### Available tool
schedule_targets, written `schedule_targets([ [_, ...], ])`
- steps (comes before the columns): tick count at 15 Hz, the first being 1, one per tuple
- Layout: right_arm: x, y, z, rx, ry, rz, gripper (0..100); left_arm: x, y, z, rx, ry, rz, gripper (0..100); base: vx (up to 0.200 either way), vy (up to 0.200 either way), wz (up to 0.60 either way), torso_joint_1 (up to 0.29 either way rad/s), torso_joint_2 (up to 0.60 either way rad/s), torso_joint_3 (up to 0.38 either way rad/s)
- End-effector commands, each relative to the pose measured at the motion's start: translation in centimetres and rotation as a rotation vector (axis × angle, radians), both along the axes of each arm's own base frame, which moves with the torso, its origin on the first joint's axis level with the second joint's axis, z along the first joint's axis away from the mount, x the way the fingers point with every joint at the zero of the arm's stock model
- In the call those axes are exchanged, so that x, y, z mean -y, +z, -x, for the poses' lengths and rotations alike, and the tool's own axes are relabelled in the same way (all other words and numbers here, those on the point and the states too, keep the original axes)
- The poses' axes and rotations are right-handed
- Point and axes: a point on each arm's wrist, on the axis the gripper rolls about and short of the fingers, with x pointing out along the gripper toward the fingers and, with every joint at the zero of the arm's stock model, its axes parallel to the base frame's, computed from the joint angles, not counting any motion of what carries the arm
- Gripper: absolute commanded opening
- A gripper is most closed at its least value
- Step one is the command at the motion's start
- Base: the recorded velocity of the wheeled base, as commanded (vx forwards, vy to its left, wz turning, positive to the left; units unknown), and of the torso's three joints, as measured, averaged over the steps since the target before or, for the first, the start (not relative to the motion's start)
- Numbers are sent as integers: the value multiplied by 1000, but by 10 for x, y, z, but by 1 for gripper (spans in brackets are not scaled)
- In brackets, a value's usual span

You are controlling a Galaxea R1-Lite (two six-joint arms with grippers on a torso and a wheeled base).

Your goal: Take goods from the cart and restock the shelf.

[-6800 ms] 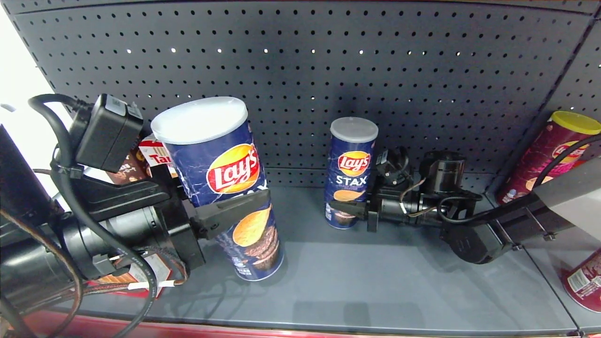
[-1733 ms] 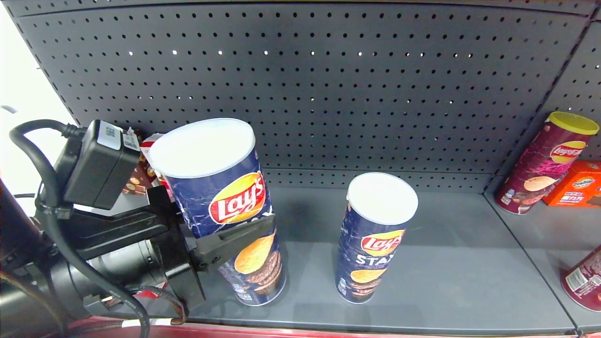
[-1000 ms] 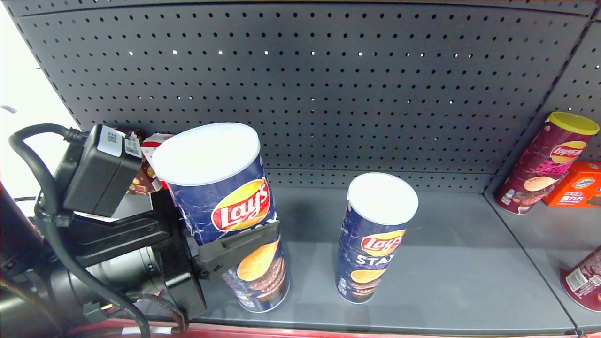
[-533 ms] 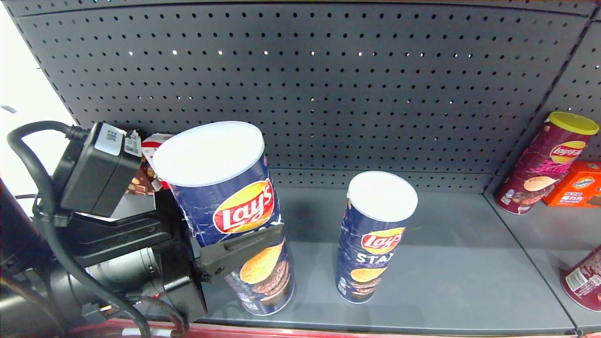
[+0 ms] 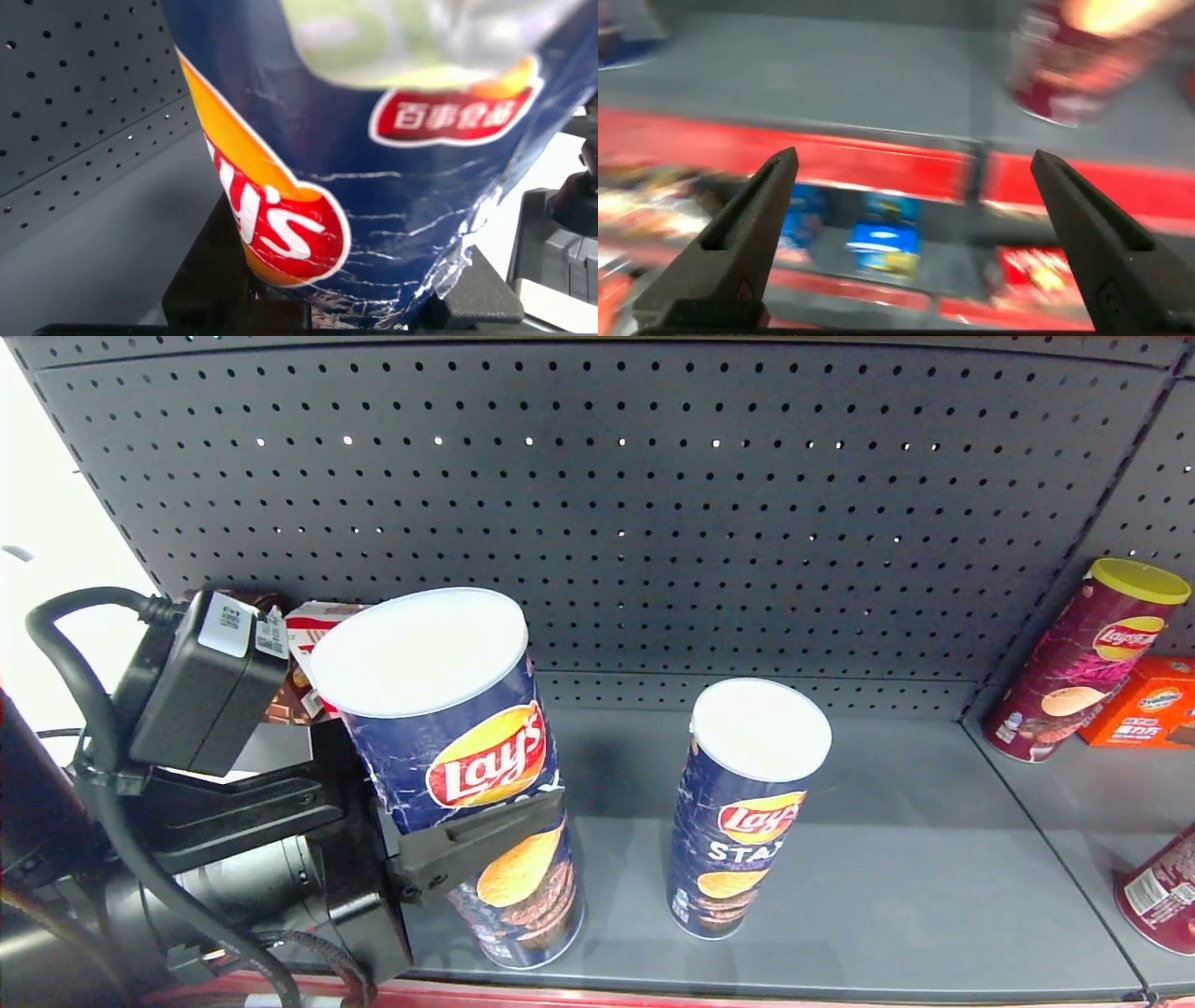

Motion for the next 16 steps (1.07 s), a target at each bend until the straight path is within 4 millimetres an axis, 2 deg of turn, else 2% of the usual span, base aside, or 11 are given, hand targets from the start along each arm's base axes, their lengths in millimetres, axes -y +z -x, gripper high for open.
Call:
schedule_targets([
  [1, -2, 0, 3, 38, -102, -2, 100, 0, -1, 0, -3, 2, -4, 0, 0, 0, 0, 0, 0, 0],
  [6, -1, -2, 7, 92, -79, -3, 100, -1, -4, 0, -12, 8, -10, 0, 0, 0, 0, 0, 0, 0],
  [10, -1, -2, 7, 92, -79, -3, 100, -2, 0, -2, 0, 39, -1, 0, 0, 0, 0, 0, 0, 0],
  [12, -1, -1, 7, 94, -79, -3, 100, 0, 9, -6, 19, 43, 15, 0, 0, 0, 0, 0, 0, 0],
  [16, -1, -1, 7, 94, -77, -3, 100, 7, 26, -41, 45, 74, 35, 0, 0, 0, 0, 0, 0, 0],
])
